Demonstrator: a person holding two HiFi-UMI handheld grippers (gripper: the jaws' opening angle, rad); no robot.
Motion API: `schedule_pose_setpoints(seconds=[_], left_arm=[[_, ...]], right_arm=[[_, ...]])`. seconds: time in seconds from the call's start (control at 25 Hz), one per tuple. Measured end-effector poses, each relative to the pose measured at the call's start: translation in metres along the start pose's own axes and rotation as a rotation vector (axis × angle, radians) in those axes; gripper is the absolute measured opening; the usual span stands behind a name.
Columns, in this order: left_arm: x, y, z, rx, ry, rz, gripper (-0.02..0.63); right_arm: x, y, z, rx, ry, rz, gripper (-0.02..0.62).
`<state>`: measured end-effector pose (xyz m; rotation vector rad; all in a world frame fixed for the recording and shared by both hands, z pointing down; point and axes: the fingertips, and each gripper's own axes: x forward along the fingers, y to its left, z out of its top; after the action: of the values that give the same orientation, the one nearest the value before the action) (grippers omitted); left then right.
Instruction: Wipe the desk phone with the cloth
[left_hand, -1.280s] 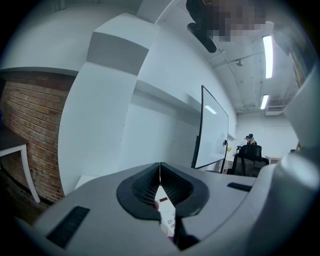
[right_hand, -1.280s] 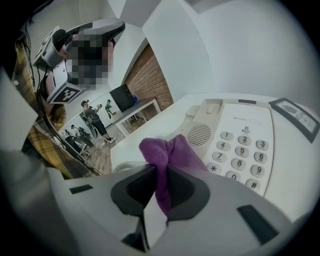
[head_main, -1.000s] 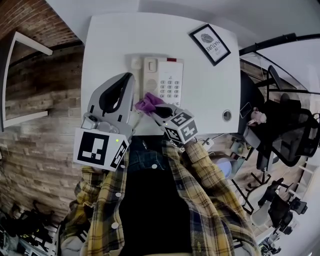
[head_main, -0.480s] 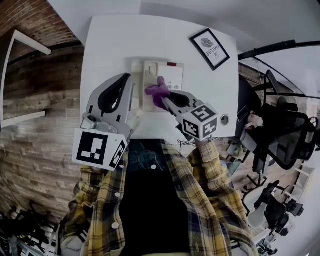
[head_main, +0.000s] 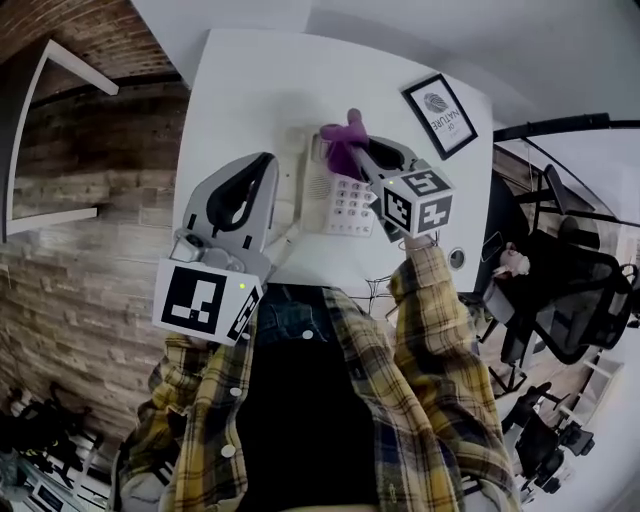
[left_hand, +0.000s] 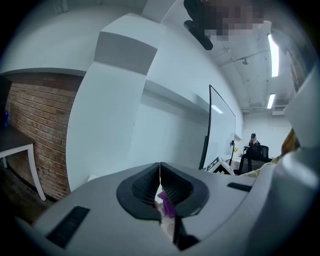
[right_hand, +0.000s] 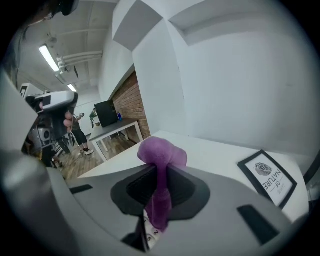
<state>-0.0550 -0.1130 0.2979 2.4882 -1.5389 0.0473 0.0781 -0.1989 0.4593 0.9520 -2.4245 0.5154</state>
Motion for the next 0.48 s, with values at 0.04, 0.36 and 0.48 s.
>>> schedule_pose_setpoints(seconds=[0.04,0.36,0.48], left_arm=[[-0.001,0.001,0.0,-0.001,0.001,0.003,0.017],[0.001,0.012,-0.001,-0.011,0.007,0.014,0.016],[0.002,0.014,-0.003,-0.013,0.009,0.013,0.017]], right_arm=[[0.005,-0.004,-0.002,-0.009,0.014,-0.013,0.06],[0.026,-0.029,-0.035,0.021,0.095,-0.069,0.058],[0.026,-0.027,-0.037,0.07,0.09,-0.068,0.058]])
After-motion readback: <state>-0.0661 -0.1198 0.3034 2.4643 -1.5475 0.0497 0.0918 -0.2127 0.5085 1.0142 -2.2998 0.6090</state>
